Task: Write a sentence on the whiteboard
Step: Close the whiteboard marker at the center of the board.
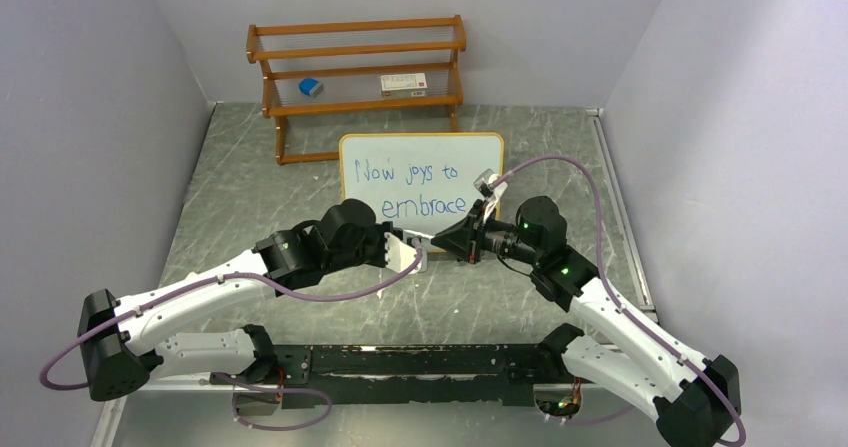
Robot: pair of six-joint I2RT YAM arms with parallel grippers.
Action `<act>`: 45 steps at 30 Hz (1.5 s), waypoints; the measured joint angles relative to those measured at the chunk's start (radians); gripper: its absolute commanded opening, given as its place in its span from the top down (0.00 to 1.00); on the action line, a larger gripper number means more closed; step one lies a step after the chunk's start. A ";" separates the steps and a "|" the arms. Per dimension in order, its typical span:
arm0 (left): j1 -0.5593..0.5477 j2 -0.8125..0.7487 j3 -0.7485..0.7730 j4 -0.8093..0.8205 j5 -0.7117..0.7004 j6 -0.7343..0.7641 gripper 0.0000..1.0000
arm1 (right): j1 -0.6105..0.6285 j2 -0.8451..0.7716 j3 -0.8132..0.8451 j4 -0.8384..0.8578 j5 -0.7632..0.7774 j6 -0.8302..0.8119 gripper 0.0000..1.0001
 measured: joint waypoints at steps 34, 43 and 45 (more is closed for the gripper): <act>-0.050 0.037 0.072 -0.072 -0.010 0.011 0.95 | 0.000 0.023 -0.043 0.082 -0.032 0.031 1.00; -0.105 0.072 0.149 -0.151 -0.053 0.045 0.95 | 0.000 0.024 -0.106 0.229 -0.061 0.074 1.00; -0.116 0.080 0.166 -0.174 -0.072 0.053 0.95 | 0.000 0.023 -0.134 0.286 -0.064 0.086 1.00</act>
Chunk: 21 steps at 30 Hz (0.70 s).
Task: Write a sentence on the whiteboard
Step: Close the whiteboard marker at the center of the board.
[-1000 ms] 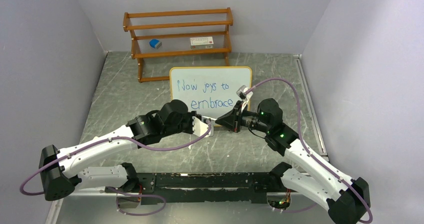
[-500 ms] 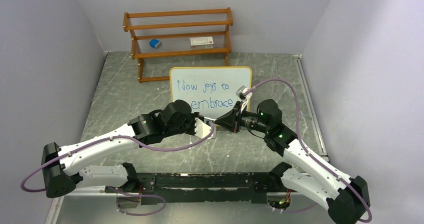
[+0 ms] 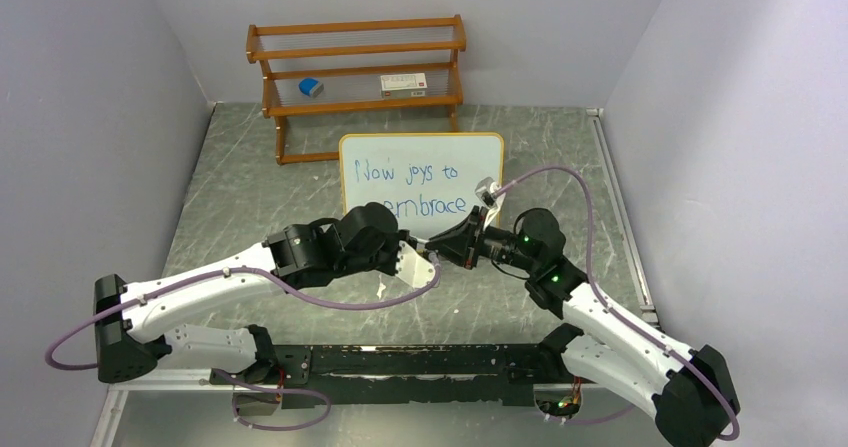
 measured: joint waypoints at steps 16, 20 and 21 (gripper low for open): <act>-0.042 -0.008 0.032 0.080 -0.121 -0.055 0.34 | 0.000 0.052 -0.198 0.504 0.092 0.017 1.00; -0.043 -0.008 0.045 0.130 -0.186 -0.215 0.30 | 0.000 0.103 -0.231 0.636 0.127 0.004 1.00; -0.043 -0.007 0.055 0.138 -0.211 -0.279 0.28 | 0.000 0.114 -0.234 0.658 0.134 -0.001 1.00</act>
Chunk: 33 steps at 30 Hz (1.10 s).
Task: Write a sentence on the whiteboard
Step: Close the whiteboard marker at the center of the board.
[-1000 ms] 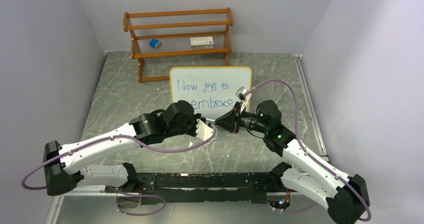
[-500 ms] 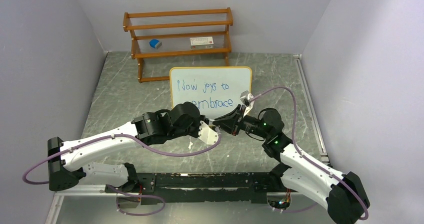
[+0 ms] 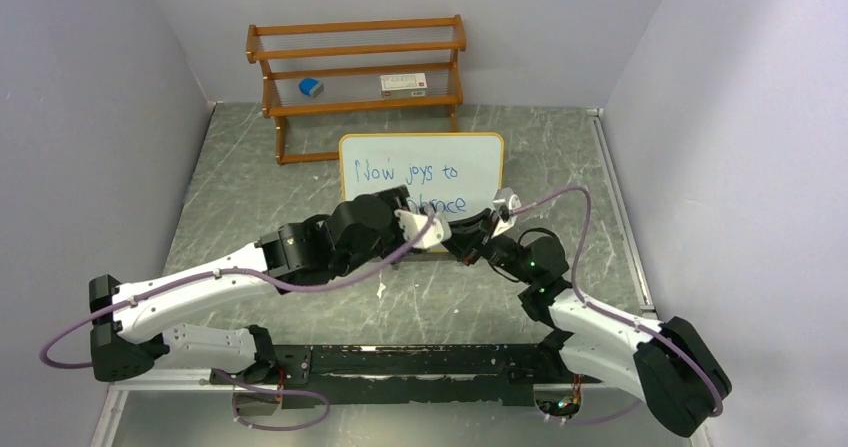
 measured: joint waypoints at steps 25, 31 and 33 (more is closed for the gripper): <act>0.094 0.111 0.201 -0.271 -0.330 -1.634 0.35 | 0.139 0.126 -0.046 0.287 0.176 -0.324 1.00; 0.155 0.114 0.131 -0.250 -0.278 -1.706 0.44 | 0.177 0.164 -0.045 0.290 0.211 -0.351 1.00; 0.167 0.115 0.113 -0.235 -0.262 -1.726 0.48 | 0.188 0.170 -0.045 0.290 0.221 -0.361 1.00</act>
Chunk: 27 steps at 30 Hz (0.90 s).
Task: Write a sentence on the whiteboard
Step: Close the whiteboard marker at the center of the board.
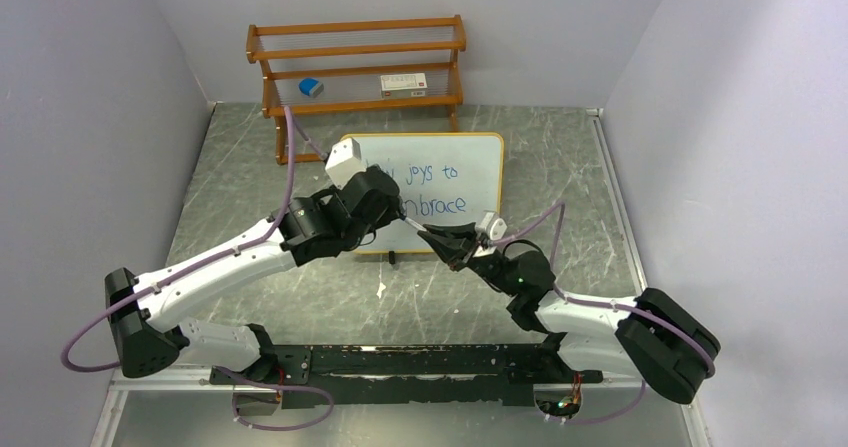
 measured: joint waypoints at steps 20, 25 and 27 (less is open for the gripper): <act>0.023 -0.107 -0.218 0.268 0.111 -0.294 0.95 | 0.059 0.064 -0.002 0.095 0.093 -0.036 1.00; 0.036 -0.117 -0.272 0.330 0.129 -0.331 0.95 | 0.069 0.111 -0.004 0.143 0.127 -0.039 1.00; 0.037 -0.117 -0.284 0.350 0.126 -0.336 0.95 | 0.071 0.134 -0.004 0.170 0.137 -0.039 1.00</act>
